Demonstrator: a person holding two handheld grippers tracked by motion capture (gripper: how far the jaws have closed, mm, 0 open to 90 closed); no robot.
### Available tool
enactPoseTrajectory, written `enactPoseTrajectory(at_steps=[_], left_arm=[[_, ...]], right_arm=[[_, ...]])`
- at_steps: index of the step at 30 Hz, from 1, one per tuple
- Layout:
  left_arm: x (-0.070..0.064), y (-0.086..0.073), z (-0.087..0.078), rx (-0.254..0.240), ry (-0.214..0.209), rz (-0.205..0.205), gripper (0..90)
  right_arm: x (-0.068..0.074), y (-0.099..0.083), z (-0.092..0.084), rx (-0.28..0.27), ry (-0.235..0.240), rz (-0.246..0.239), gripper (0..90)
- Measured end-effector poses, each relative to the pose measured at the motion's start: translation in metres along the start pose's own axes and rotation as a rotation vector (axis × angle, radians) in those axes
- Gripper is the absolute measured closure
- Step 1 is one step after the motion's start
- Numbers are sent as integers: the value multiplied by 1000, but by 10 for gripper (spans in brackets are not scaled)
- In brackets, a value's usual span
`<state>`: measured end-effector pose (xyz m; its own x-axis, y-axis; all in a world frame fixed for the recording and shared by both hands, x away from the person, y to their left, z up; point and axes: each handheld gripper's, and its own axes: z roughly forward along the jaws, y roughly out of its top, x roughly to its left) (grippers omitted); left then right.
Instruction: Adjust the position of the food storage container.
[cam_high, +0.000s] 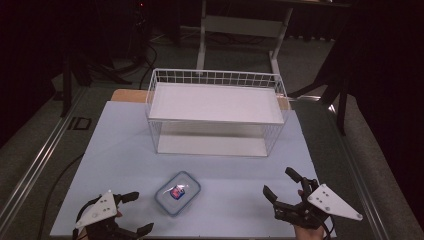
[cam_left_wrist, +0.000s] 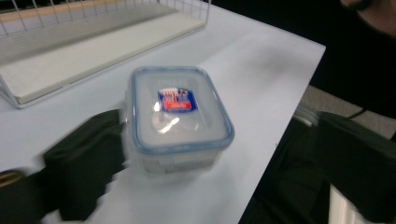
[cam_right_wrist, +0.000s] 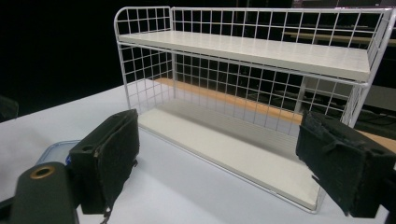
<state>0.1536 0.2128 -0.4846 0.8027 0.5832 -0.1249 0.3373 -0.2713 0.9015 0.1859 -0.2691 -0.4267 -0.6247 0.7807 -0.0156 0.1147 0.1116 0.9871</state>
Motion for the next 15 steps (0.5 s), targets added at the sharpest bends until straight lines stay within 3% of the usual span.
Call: enactPoseTrajectory(at_steps=[1,2,3,4,5,7,10,12,14,15], left_arm=[[3,-5,1,21,-28,-15,173],[4,-8,2,30,-28,-7,186],[4,-8,2,30,-28,-7,264],[6,-11,2,47,-69,-4,369],[7,-12,2,50,-81,-7,419],[11,-15,4,84,-107,-35,551],[15,-18,9,132,-87,-52,650],[15,-20,11,143,-87,-44,741],[17,-25,18,211,-98,-7,830],[18,-26,20,223,-106,-11,867]], right_arm=[[0,0,0,0,2,-1,135],[1,0,1,1,6,0,135],[1,0,1,1,6,0,135],[1,-1,2,1,8,0,135],[1,-1,2,0,9,0,135],[1,-1,3,-5,12,2,135],[2,-2,5,-7,15,-1,135],[2,-2,6,-5,16,2,135],[2,-3,7,-4,20,1,135],[2,-3,7,-6,20,2,135]])
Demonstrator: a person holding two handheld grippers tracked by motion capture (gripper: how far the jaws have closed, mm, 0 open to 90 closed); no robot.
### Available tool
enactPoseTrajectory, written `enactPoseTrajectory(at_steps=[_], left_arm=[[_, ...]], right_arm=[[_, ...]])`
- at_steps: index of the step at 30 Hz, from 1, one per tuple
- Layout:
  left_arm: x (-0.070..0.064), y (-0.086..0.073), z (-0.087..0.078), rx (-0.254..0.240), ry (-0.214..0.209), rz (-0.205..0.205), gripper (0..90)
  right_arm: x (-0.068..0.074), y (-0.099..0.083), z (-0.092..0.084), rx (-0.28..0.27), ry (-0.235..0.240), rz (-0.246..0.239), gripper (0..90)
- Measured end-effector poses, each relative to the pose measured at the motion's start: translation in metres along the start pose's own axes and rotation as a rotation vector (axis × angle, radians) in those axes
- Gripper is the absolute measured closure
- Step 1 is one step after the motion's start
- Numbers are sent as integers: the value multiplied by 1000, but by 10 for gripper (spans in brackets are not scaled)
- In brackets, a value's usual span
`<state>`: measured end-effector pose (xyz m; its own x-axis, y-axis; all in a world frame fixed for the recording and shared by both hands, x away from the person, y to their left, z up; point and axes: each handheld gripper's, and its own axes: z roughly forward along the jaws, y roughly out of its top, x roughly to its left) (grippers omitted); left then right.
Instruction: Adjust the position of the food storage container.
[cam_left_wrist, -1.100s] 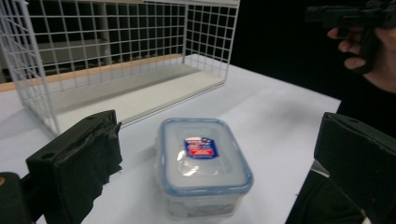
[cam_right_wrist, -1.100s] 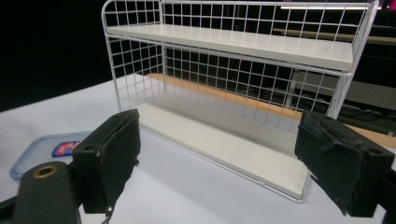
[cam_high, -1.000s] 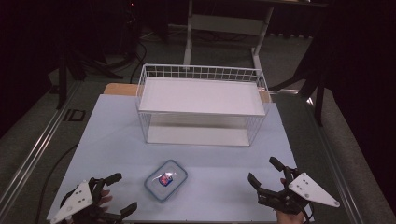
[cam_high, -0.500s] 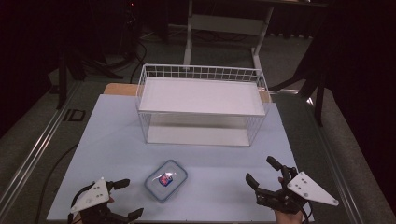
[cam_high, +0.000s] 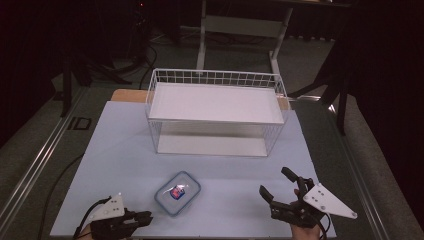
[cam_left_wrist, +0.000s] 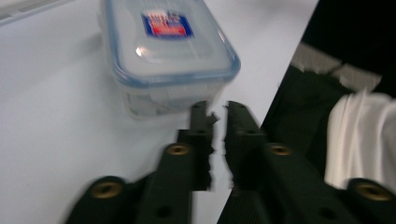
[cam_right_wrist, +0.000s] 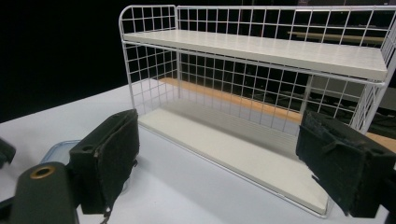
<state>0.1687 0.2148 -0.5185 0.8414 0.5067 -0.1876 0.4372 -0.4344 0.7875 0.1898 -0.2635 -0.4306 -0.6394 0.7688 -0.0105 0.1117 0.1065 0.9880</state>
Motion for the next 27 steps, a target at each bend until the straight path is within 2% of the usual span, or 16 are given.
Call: enactPoseTrajectory(at_steps=[1,2,4,7,8,13,15,16,20,24,25,26,27], left_arm=[[0,0,0,0,0,0,890],[2,-1,4,23,-10,-23,899],[3,-1,9,51,0,-29,900],[3,1,19,92,11,-20,900],[3,1,22,100,17,-6,900],[6,8,36,134,1,6,900],[6,9,39,133,-1,8,900],[6,11,43,133,-25,-6,900],[5,13,47,129,-45,-5,900],[6,13,49,114,-33,-20,900],[7,13,48,105,-9,-28,900],[7,13,48,105,-9,-28,900],[11,13,46,91,17,-49,900]], right_arm=[[0,0,0,3,2,3,135],[0,0,1,6,7,7,135],[1,-1,1,5,9,7,135],[1,-1,2,8,11,3,135],[1,-1,2,7,11,4,135],[0,-1,2,8,10,9,135],[1,-1,2,10,9,8,135],[0,-2,2,9,9,9,135],[-2,-2,2,12,7,14,135],[-2,-3,2,17,9,14,135],[-2,-3,2,17,9,12,135],[-2,-3,2,16,9,13,135],[-2,-3,2,17,11,14,135]])
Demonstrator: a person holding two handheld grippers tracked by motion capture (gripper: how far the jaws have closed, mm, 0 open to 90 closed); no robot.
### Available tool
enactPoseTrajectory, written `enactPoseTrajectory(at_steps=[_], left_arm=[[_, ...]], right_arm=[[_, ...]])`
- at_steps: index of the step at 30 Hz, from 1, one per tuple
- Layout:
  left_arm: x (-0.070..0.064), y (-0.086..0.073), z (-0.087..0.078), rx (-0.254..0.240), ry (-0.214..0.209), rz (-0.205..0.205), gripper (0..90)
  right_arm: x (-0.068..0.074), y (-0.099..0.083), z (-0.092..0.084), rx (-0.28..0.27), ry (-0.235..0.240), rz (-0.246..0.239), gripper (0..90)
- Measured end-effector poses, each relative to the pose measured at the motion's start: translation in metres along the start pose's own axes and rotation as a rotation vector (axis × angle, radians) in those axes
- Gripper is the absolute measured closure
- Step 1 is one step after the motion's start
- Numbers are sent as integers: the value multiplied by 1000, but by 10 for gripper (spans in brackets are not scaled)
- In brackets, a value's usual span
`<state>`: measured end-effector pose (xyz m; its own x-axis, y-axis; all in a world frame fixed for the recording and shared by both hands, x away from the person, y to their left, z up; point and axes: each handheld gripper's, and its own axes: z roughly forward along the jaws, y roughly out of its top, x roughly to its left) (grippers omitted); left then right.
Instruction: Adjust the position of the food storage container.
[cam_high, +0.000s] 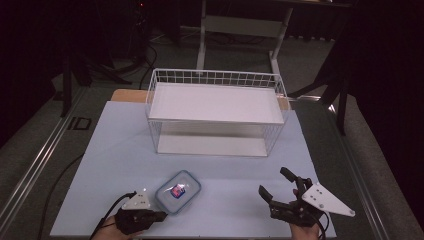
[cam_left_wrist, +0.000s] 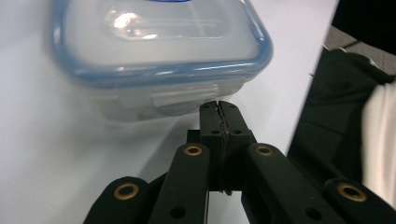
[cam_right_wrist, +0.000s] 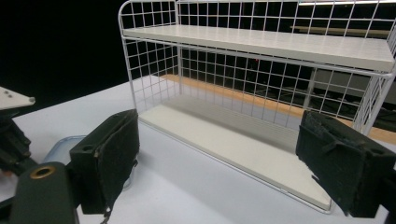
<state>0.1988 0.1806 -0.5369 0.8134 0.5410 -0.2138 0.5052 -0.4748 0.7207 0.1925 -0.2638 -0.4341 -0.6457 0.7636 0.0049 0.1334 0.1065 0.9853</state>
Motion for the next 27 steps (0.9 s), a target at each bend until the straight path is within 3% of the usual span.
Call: enactPoseTrajectory(at_steps=[2,4,5,7,8,12,16,22,27], left_arm=[[5,2,-3,-26,52,-31,900],[7,2,-3,-32,64,-46,900],[11,4,-3,-28,101,-56,900],[12,5,-2,-9,80,-66,900],[5,5,-3,1,68,-31,900],[-9,6,2,7,39,4,900],[-16,12,8,0,14,1,900],[-16,15,14,25,39,-5,900],[-7,14,11,2,77,-52,900]], right_arm=[[0,0,0,0,0,-3,136],[0,0,0,-1,2,-3,135],[0,0,1,1,3,-1,135],[0,0,1,1,4,-1,136],[1,0,0,3,4,-6,136],[0,-1,0,2,7,-3,136],[0,-1,1,5,10,-2,136],[-1,-1,0,4,8,0,136],[0,-2,1,10,14,-1,136]])
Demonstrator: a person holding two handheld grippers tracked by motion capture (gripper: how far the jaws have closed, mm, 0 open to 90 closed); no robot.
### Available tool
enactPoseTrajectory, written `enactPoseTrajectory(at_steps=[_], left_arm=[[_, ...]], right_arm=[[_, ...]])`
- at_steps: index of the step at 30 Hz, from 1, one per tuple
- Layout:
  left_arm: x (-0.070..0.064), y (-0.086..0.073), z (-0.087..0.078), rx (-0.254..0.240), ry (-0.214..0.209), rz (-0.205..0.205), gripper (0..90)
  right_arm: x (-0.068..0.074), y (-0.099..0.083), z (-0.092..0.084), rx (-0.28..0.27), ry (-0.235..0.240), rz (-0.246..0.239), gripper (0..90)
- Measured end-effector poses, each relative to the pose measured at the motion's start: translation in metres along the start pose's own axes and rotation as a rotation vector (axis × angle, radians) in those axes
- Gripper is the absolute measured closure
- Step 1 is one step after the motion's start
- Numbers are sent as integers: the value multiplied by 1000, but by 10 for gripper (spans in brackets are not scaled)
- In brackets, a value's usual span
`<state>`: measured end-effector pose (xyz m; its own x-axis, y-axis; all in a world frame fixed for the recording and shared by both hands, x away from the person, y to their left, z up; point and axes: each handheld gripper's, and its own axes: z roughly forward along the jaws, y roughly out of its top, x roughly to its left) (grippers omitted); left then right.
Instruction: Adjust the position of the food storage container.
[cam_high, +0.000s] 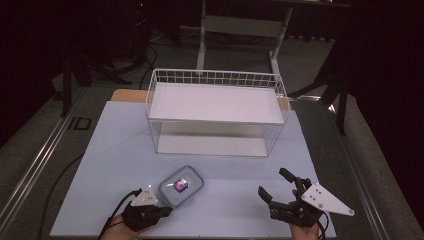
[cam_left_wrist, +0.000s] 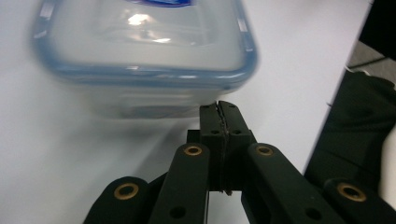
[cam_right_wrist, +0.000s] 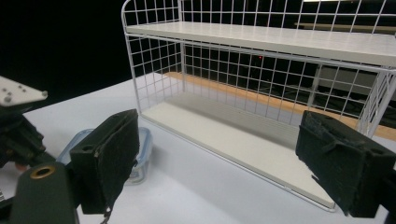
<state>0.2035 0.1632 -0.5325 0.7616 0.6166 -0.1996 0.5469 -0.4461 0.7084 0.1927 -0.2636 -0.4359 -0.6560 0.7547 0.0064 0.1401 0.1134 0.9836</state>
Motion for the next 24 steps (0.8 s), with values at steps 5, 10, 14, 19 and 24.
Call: enactPoseTrajectory(at_steps=[5,10,14,19,24], left_arm=[[10,3,1,-20,35,-39,900],[19,10,7,-22,59,-72,900],[24,13,11,-25,72,-83,900],[35,21,15,-41,107,-118,900],[44,24,20,-27,135,-109,900]], right_arm=[[1,0,1,4,4,1,136],[1,0,1,5,4,0,136],[1,-1,1,6,8,0,136],[1,-1,1,6,11,3,136],[2,-1,2,11,11,1,136]])
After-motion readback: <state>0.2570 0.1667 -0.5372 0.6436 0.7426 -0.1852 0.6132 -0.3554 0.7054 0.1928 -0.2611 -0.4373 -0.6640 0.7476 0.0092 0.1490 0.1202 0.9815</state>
